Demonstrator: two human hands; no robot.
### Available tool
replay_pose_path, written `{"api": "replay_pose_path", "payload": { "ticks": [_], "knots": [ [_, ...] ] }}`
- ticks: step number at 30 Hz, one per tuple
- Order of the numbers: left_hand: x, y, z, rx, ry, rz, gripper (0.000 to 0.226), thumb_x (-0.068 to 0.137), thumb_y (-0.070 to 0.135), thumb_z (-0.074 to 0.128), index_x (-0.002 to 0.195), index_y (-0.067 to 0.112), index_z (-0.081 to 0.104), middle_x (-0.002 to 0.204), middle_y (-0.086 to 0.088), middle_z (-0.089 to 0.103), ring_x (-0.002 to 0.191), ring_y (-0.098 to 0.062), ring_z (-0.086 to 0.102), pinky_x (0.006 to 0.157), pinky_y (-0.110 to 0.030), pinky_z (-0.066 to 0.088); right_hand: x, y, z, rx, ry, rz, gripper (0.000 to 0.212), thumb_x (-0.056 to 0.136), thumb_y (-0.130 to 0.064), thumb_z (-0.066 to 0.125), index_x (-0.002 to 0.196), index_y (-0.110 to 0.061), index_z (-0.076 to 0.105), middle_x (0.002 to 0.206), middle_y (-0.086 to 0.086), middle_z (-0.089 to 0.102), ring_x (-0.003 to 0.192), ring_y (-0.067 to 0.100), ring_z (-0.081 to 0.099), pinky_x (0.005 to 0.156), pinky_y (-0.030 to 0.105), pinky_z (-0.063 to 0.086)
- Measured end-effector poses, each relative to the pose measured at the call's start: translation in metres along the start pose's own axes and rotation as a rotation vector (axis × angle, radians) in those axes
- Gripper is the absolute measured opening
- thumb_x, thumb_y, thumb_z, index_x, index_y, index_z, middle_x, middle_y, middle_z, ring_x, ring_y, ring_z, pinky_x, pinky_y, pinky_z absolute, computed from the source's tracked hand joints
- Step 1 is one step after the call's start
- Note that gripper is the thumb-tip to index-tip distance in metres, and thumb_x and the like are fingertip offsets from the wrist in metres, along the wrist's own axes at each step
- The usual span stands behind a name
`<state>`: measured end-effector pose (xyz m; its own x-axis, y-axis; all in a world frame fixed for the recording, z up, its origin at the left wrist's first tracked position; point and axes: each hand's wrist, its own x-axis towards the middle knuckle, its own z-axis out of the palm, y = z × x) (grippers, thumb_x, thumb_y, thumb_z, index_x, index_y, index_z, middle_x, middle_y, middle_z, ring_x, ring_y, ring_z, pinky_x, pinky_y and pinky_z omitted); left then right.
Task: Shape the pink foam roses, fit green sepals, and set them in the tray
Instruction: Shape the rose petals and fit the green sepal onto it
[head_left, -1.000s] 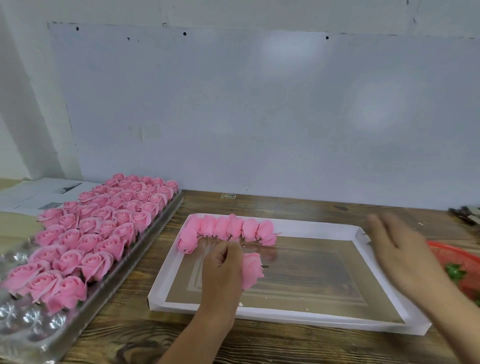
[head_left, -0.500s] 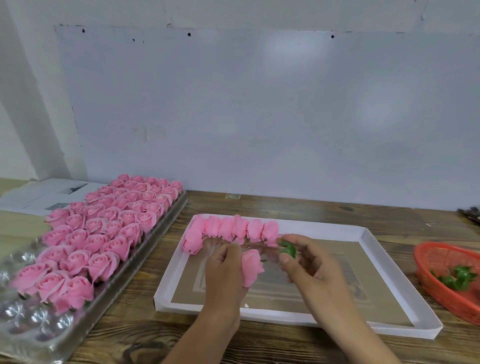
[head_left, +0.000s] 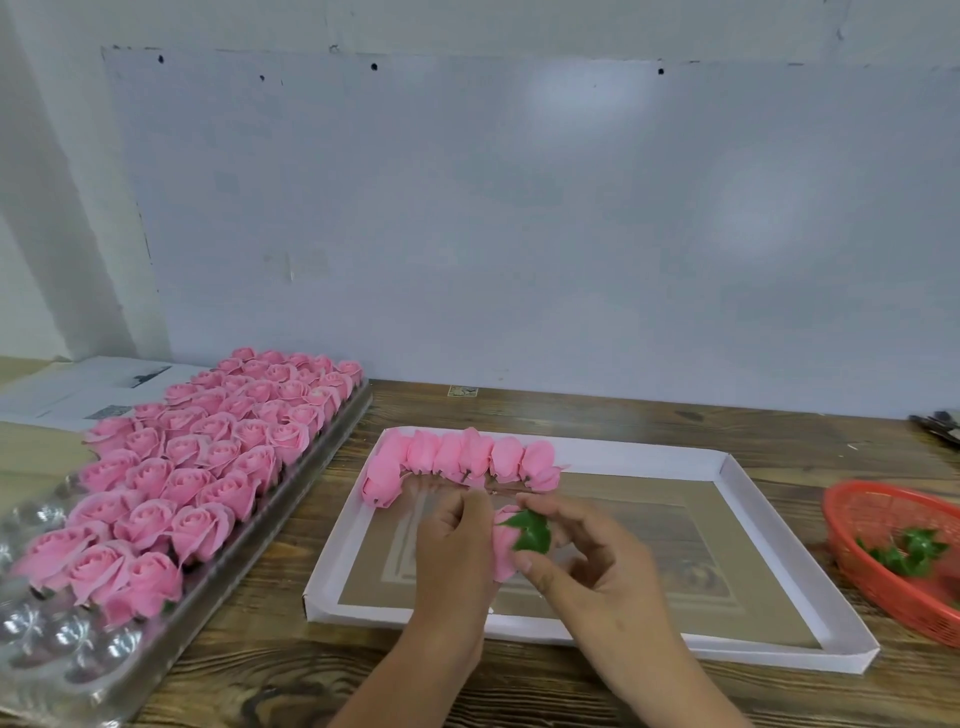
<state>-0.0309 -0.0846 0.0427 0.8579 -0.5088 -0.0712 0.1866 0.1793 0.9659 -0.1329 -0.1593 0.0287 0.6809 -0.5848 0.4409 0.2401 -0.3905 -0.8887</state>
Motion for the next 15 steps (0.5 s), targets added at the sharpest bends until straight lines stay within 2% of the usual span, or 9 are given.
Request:
{"api": "replay_pose_path", "payload": {
  "ticks": [2, 5, 10, 13, 15],
  "knots": [
    [0.0003, 0.0009, -0.0007, -0.036, -0.003, -0.025, 0.044, 0.1, 0.015, 0.051, 0.057, 0.026, 0.056, 0.075, -0.011, 0.054, 0.071, -0.024, 0.05, 0.059, -0.035, 0.042, -0.0016, -0.0024, 0.0014, 0.008, -0.017, 0.014, 0.039, 0.074, -0.039, 0.075, 0.112, -0.046, 0.068, 0.113, -0.01, 0.072, 0.103, 0.009, 0.067, 0.084, 0.033, 0.057],
    [-0.0001, 0.0012, -0.002, -0.036, -0.009, -0.043, 0.046, 0.1, 0.019, 0.051, 0.057, 0.03, 0.058, 0.075, -0.009, 0.058, 0.071, -0.022, 0.054, 0.057, -0.029, 0.043, -0.003, -0.0068, 0.0014, 0.058, 0.005, 0.015, 0.03, 0.088, -0.029, 0.068, 0.112, -0.047, 0.07, 0.11, -0.01, 0.073, 0.087, 0.004, 0.067, 0.073, 0.022, 0.055],
    [-0.0013, 0.0013, -0.0029, -0.02, -0.02, -0.057, 0.048, 0.1, 0.018, 0.05, 0.054, 0.029, 0.057, 0.064, -0.002, 0.057, 0.052, -0.007, 0.055, 0.045, -0.021, 0.041, -0.003, -0.0047, 0.0011, 0.068, 0.01, 0.031, 0.046, 0.089, -0.003, 0.064, 0.107, -0.044, 0.074, 0.113, -0.01, 0.073, 0.101, 0.011, 0.068, 0.083, 0.026, 0.055],
    [-0.0023, 0.0019, -0.0015, -0.01, -0.03, -0.098, 0.033, 0.098, 0.019, 0.05, 0.067, 0.024, 0.06, 0.068, -0.004, 0.06, 0.052, -0.006, 0.054, 0.047, -0.021, 0.04, -0.0025, -0.0045, 0.0005, 0.078, 0.001, 0.032, 0.042, 0.085, -0.014, 0.065, 0.113, -0.045, 0.07, 0.111, -0.011, 0.074, 0.102, 0.009, 0.067, 0.082, 0.021, 0.053],
    [-0.003, 0.0028, -0.0004, -0.014, -0.04, -0.134, 0.029, 0.097, 0.02, 0.05, 0.069, 0.022, 0.06, 0.065, -0.001, 0.062, 0.049, -0.003, 0.054, 0.045, -0.019, 0.039, -0.0031, -0.0043, -0.0001, 0.114, -0.005, 0.038, 0.038, 0.083, -0.018, 0.063, 0.116, -0.036, 0.072, 0.113, -0.01, 0.073, 0.107, 0.008, 0.067, 0.085, 0.017, 0.052]
  ]
}}
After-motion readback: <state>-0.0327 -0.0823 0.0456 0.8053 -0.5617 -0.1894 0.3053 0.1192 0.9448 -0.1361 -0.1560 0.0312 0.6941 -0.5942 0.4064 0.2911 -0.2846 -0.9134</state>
